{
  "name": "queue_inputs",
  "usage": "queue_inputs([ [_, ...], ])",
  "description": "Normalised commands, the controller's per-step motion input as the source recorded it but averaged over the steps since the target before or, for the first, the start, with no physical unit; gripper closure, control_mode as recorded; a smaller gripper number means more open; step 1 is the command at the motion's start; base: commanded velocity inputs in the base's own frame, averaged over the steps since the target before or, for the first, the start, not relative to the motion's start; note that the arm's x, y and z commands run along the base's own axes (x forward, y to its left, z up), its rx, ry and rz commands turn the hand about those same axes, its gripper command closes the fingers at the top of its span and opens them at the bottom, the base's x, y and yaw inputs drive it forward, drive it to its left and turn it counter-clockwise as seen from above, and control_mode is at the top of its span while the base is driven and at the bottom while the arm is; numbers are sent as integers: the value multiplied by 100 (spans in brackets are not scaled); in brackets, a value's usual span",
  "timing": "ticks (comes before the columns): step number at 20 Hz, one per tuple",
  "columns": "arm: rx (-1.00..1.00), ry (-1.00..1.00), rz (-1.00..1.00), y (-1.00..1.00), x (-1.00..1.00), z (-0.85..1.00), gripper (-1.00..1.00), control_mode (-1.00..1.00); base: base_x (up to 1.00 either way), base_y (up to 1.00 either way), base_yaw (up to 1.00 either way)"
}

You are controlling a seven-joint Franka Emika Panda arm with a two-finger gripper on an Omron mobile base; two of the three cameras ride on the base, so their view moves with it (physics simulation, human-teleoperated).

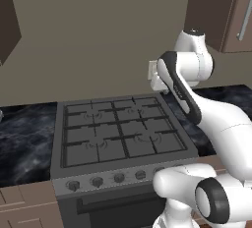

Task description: Take the tongs from the drawer on the right and place them on the dining counter next to the tray containing the kebab skewer.

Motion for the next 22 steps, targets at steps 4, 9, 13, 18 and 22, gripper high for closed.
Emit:
queue_inputs([
  [4,0,0,-10,-7,0,-1,-100,-100,0,0,0],
  [9,0,3,-30,-32,4,-3,-100,-100,0,0,0],
  [13,5,0,-21,-29,1,-22,-100,-100,0,0,0],
  [18,7,0,-9,-23,0,-23,-100,-100,0,0,0],
  [22,11,0,-5,-25,-24,-5,-100,-100,0,0,0],
])
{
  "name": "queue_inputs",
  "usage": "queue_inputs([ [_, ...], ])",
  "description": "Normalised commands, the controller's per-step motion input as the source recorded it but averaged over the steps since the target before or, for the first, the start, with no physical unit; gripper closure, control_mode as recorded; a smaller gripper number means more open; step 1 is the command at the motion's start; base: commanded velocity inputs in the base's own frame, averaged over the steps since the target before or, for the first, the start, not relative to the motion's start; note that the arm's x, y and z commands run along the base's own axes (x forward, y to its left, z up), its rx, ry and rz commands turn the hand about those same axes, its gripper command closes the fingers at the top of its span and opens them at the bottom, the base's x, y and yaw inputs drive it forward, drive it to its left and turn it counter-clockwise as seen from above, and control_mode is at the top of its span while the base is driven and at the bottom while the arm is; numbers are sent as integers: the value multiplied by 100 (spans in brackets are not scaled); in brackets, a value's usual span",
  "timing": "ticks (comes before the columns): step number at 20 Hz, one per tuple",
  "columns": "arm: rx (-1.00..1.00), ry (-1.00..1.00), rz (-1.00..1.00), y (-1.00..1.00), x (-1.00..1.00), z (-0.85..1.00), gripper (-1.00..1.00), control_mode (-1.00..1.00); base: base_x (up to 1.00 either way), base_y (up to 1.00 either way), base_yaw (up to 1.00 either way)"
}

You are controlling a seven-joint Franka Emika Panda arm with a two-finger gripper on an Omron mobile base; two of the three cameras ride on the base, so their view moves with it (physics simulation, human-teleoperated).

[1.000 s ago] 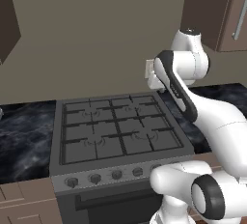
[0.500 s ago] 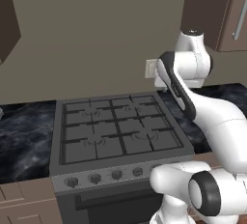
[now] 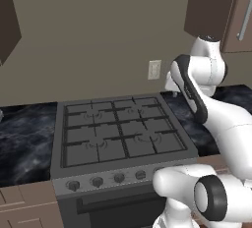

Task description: Take the tongs from the drawer on the right and place them on the dining counter next to the tray containing the kebab skewer.

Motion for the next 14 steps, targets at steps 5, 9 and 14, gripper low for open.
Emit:
queue_inputs([
  [5,6,0,-10,-34,-48,0,-100,-100,0,0,0],
  [9,1,0,-9,-36,-40,0,-100,-100,0,0,0],
  [14,0,-1,-4,-39,-40,-23,-100,-100,0,0,0],
])
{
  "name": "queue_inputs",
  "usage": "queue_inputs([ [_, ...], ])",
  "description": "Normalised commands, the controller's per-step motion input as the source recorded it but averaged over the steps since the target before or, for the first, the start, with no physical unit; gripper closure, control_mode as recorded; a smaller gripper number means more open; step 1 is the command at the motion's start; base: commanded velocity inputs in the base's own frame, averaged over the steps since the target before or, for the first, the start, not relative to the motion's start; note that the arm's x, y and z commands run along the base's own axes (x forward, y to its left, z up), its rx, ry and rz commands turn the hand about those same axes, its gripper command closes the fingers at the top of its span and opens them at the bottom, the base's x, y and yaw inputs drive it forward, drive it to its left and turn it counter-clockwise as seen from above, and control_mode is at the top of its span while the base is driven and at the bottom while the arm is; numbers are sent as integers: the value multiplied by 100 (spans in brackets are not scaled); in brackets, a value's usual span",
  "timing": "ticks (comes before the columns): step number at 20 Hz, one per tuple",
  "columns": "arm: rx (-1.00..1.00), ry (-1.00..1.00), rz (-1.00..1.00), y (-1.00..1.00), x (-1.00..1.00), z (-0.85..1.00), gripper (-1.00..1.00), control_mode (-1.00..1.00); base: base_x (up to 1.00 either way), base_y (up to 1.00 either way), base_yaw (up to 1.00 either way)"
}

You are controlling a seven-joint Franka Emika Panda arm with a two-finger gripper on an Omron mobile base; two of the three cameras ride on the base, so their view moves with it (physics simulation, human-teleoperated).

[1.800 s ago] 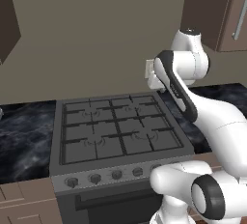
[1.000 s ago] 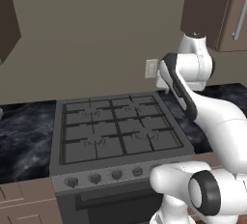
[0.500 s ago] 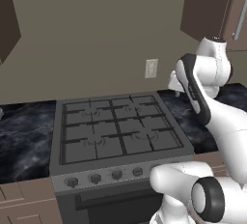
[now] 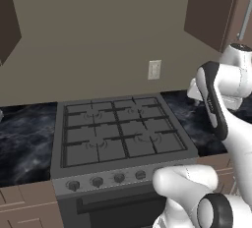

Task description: Take the tongs from the drawer on the right and place them on the dining counter next to the tray containing the kebab skewer.

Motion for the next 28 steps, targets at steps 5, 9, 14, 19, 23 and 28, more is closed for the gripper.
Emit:
queue_inputs([
  [5,0,-5,0,-43,-42,-33,-100,-100,0,0,0],
  [9,0,-2,0,-38,-53,-19,-100,-100,0,0,0],
  [14,9,0,-2,-41,-36,-1,-100,-100,0,0,0],
  [19,17,1,-7,-45,-16,0,-100,-100,0,0,0],
  [23,17,4,-9,-40,-4,0,-100,-100,0,0,0],
  [28,12,0,-7,-33,-2,-3,-100,-100,0,0,0],
])
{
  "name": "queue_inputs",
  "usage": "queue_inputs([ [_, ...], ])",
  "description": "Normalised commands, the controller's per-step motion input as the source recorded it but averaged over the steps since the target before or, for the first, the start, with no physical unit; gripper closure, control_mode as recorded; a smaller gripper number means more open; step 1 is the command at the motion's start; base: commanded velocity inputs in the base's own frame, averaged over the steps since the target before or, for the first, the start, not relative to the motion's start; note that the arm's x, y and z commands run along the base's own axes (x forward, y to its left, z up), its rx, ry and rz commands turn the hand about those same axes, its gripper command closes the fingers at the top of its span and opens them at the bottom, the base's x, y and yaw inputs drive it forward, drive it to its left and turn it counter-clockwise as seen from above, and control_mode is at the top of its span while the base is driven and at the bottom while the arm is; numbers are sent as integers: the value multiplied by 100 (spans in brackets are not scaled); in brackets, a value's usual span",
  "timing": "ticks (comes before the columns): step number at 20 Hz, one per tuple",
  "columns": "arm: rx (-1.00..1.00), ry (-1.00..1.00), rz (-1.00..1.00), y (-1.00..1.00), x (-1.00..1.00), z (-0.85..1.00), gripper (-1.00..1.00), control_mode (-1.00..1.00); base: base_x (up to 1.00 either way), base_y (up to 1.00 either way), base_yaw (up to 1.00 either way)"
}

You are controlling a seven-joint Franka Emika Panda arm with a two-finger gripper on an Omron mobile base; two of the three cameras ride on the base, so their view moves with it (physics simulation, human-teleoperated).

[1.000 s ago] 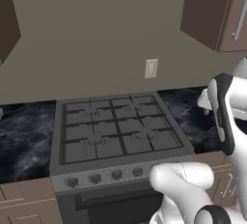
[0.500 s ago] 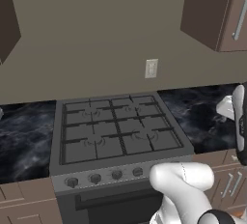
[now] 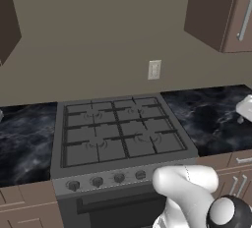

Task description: Take the tongs from the drawer on the right and place them on the dining counter next to the tray containing the kebab skewer.

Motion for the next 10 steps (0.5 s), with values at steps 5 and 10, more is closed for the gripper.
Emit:
queue_inputs([
  [5,7,-2,-7,-34,-11,-26,-100,-100,0,0,0],
  [10,3,-11,-3,-19,-21,-32,-100,-100,0,0,0],
])
